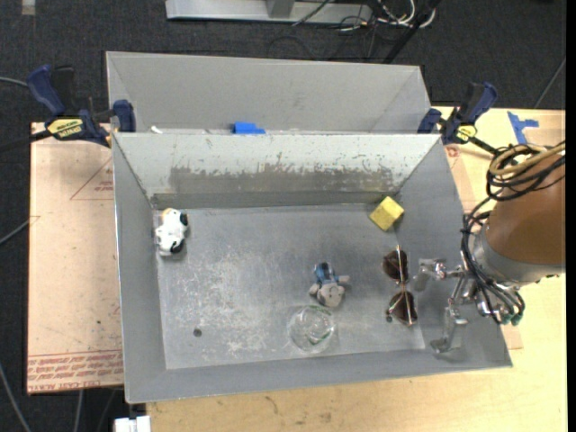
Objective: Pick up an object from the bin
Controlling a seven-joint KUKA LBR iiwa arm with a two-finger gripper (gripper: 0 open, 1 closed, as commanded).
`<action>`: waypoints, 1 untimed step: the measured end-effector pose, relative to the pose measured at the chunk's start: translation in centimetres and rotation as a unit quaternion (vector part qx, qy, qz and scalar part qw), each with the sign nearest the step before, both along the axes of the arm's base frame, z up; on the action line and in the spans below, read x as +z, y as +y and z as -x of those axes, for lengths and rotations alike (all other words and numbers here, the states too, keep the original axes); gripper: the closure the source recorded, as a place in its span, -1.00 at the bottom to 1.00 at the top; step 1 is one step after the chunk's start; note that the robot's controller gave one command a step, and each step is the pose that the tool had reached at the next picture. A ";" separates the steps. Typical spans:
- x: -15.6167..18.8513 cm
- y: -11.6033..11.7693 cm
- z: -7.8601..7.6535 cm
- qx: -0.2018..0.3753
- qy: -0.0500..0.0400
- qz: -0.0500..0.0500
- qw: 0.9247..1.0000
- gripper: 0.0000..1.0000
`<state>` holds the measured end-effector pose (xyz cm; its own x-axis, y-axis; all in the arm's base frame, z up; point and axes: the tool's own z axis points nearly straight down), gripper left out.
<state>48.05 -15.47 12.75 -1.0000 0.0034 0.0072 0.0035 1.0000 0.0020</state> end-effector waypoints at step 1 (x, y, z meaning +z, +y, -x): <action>0.4 0.1 -0.2 0.002 -0.004 0.001 1.000 -1.00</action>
Offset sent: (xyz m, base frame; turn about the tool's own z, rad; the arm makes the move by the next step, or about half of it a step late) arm 0.0024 0.0682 -0.0398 0.0571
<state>48.25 -15.40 13.19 -1.0000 -0.0005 -0.0004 -0.0005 1.0000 0.0002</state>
